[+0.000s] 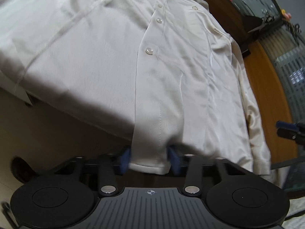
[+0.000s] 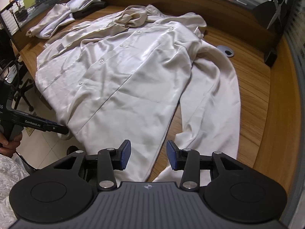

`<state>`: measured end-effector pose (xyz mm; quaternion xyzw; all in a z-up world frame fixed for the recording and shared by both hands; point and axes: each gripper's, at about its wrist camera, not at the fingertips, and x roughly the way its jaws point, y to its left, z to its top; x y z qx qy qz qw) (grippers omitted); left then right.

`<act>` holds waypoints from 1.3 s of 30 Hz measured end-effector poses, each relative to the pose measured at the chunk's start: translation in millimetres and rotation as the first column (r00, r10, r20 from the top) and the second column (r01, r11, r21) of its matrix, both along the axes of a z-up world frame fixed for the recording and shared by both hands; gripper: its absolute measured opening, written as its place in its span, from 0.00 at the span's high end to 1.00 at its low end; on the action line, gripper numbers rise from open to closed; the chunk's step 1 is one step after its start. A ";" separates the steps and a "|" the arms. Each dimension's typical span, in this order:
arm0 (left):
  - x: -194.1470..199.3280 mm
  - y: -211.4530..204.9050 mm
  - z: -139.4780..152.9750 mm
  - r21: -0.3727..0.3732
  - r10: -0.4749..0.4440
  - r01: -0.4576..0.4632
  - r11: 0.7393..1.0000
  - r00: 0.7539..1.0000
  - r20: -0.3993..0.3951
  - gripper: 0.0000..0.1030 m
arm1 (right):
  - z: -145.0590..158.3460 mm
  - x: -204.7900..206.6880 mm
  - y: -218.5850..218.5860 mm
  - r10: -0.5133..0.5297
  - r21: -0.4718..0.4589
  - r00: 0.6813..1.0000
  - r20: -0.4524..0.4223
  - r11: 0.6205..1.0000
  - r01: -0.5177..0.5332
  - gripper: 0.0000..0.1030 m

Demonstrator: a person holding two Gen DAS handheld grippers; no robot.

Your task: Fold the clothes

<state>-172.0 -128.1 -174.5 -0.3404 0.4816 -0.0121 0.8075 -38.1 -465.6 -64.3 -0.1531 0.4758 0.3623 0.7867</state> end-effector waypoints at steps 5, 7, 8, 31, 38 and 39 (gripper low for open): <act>-10.0 8.7 22.8 0.011 0.002 -0.003 1.000 0.999 0.033 0.77 | -3.2 -3.2 -1.9 -0.016 0.016 1.000 -0.006 1.000 0.016 0.52; -14.9 13.5 41.2 0.057 0.011 -0.014 0.998 0.999 0.048 0.77 | -6.0 -5.3 -0.4 -0.022 0.024 1.000 -0.012 0.999 0.022 0.52; -16.4 16.0 48.8 0.086 0.015 -0.019 0.996 0.999 0.051 0.77 | -7.1 -6.6 0.6 -0.024 0.030 1.000 -0.015 0.999 0.024 0.52; -7.3 157.4 120.5 0.533 0.172 -0.141 0.835 0.985 -0.009 0.30 | -3.6 14.6 90.2 -0.088 0.039 0.996 -0.033 0.995 0.089 0.15; 26.4 226.6 124.4 0.539 0.121 -0.108 0.835 0.993 0.011 0.26 | 1.9 21.5 148.1 -0.162 0.039 0.987 -0.013 0.986 0.163 0.15; 32.6 236.2 123.1 0.547 0.108 -0.093 0.832 0.994 0.005 0.26 | 3.6 22.1 156.5 -0.181 0.044 0.983 -0.010 0.982 0.181 0.15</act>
